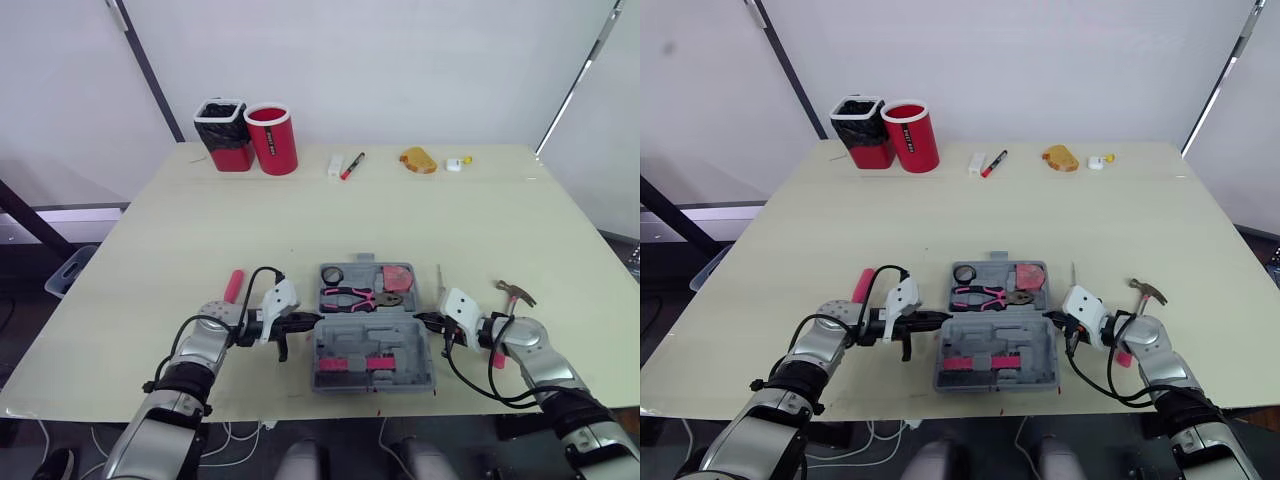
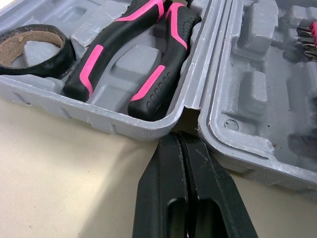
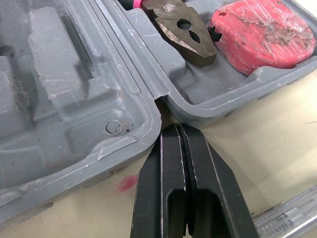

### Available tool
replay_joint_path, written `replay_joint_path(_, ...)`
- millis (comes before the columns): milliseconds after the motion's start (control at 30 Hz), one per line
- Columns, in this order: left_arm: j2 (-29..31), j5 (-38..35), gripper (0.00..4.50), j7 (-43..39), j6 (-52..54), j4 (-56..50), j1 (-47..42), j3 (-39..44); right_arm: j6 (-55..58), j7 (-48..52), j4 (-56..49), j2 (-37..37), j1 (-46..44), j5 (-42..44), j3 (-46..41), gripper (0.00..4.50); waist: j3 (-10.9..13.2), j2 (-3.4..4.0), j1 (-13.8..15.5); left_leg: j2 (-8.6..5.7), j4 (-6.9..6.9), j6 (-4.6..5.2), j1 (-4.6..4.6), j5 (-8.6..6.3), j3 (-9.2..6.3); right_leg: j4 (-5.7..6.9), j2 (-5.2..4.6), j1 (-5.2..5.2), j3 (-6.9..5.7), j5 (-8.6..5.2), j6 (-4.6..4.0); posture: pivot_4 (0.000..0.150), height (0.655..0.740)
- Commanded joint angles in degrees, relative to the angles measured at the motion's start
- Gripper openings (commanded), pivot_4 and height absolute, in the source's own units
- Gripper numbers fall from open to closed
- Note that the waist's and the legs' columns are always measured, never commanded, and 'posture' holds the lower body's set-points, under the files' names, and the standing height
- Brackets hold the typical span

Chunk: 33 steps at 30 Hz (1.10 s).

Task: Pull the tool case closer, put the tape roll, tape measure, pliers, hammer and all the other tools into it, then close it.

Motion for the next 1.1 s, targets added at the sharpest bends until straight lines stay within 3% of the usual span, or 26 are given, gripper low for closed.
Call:
replay_joint_path(33,0.3,0.8,0.03,0.4,0.4,-0.4,1.2,-0.3,-2.2,-0.5,-0.9,1.7,-1.4,0.6,0.3,0.0,0.0,0.0,0.0,0.0,0.0,0.0,0.01,0.0,0.0,0.0,0.01,0.0,0.01,0.0,0.0,0.15,0.74)
replay_joint_path(567,0.3,1.0,0.03,0.0,0.8,-0.5,1.2,-0.5,-4.0,-1.0,0.8,2.5,-2.0,0.2,0.2,0.0,0.0,0.01,-0.8,0.04,-0.01,0.0,0.03,0.0,-0.03,0.02,0.04,0.0,0.02,0.01,-0.02,0.15,0.74)
replay_joint_path(1100,0.6,1.1,0.03,-0.2,0.8,-0.5,1.4,-0.5,2.9,2.2,-1.7,0.2,0.5,-0.8,2.2,0.0,0.0,0.02,-0.8,0.03,-0.01,0.0,0.03,0.0,-0.04,0.01,0.03,0.0,0.03,0.01,-0.02,0.15,0.74)
